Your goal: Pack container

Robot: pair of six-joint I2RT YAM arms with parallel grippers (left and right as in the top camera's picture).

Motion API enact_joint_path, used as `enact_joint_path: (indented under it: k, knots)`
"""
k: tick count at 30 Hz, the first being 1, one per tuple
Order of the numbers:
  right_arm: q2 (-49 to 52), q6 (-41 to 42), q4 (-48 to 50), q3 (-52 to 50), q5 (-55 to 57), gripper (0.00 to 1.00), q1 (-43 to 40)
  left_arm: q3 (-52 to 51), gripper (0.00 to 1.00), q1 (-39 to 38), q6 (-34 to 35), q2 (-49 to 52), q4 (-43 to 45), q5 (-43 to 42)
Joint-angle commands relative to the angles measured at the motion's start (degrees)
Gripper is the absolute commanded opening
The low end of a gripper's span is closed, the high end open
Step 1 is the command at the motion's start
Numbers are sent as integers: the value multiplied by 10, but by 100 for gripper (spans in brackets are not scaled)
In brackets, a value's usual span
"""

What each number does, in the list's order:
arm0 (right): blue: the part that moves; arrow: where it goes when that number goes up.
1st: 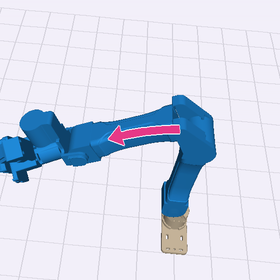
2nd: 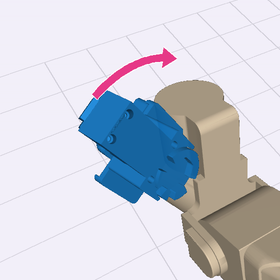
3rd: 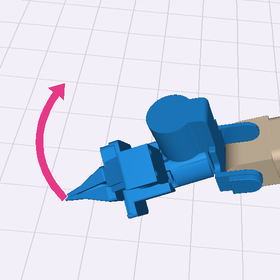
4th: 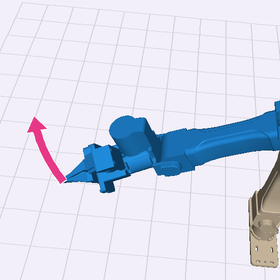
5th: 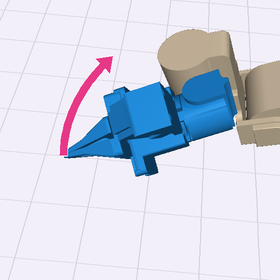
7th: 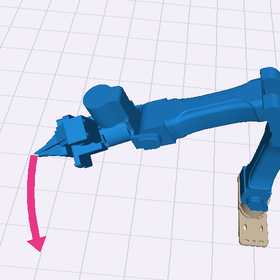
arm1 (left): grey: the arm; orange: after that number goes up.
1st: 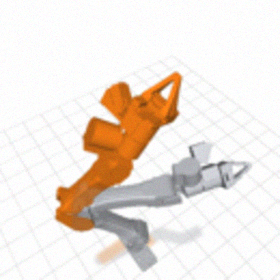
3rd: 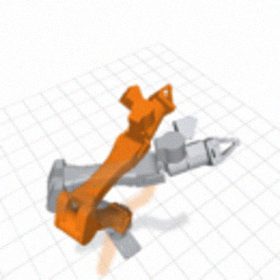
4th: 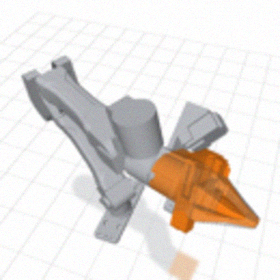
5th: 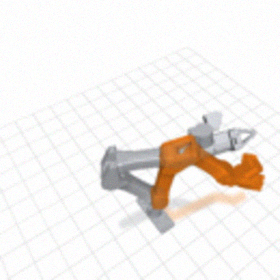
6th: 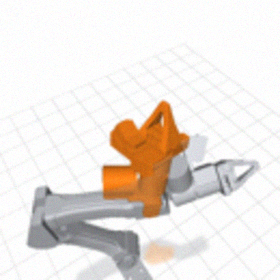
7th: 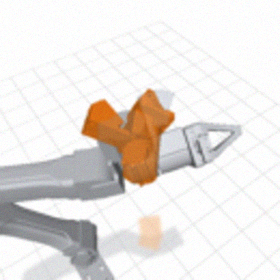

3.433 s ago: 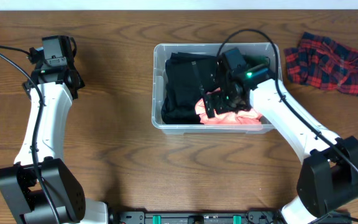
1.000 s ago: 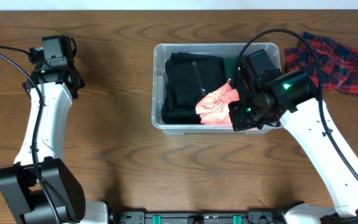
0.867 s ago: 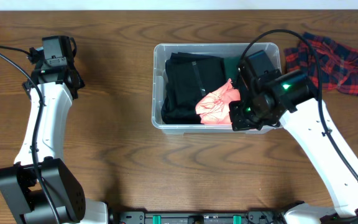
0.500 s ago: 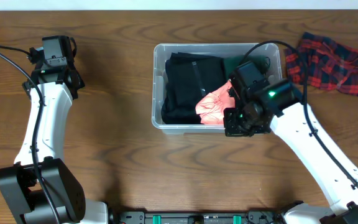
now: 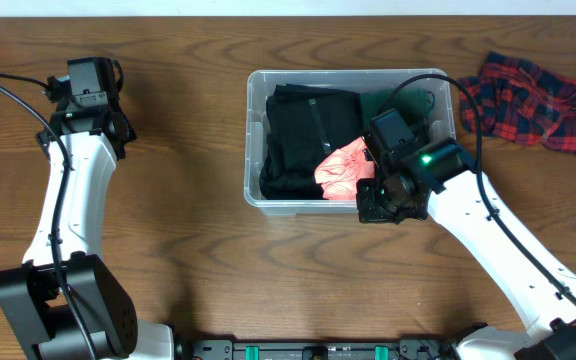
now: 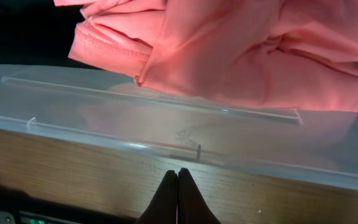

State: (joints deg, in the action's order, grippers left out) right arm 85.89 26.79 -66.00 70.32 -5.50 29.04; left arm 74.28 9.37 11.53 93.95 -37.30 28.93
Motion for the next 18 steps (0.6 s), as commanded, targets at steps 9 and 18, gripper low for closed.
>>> enact_joint_path:
  k: [9, 18]
  knots:
    - [8, 9, 26, -5, 10, 1, 5, 8, 98, 2, -6, -7, -2, 9]
    - [17, 9, 28, -16, 10, 1, 6, 8, 98, 2, -6, -7, -2, 9]
